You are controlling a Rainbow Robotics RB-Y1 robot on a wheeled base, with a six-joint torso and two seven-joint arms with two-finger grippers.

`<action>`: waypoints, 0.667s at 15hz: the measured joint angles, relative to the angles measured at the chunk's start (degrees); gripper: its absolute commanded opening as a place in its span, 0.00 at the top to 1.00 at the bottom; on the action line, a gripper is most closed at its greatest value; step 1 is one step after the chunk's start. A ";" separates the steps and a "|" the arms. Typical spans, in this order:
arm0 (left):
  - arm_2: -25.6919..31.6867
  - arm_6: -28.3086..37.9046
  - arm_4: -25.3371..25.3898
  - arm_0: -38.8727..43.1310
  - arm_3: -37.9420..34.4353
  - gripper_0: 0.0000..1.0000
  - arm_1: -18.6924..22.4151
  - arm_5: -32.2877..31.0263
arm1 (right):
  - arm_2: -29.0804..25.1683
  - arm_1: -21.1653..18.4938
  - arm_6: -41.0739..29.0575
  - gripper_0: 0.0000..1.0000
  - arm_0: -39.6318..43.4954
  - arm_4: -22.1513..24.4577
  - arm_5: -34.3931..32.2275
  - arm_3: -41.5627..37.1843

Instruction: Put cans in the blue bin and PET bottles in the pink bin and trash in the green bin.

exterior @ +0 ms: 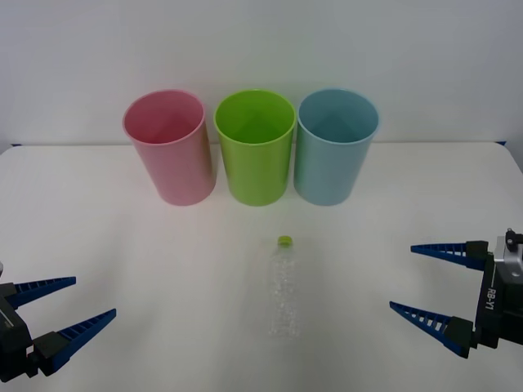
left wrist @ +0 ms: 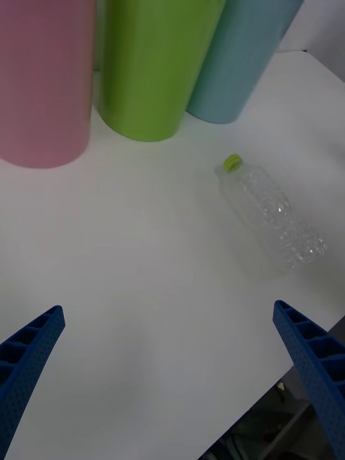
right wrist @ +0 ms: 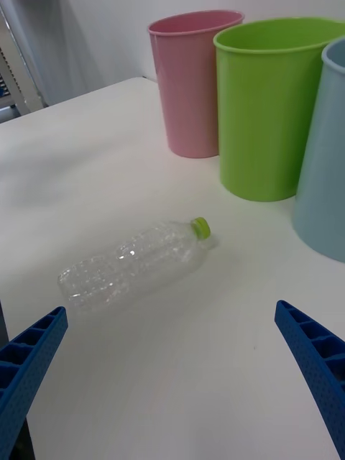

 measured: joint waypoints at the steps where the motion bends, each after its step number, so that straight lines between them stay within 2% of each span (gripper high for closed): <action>1: 0.00 0.00 0.00 0.01 0.01 0.00 0.00 0.00 | -0.07 0.05 -0.21 0.00 0.32 0.36 0.10 -0.58; 6: 0.00 0.00 0.00 0.01 0.01 0.00 0.00 0.00 | 0.29 0.06 -3.48 0.00 1.22 2.17 0.91 -2.44; 10: 0.00 0.00 0.00 0.01 0.01 0.00 0.00 0.00 | 2.63 0.06 -8.95 0.00 4.24 4.75 5.22 -7.30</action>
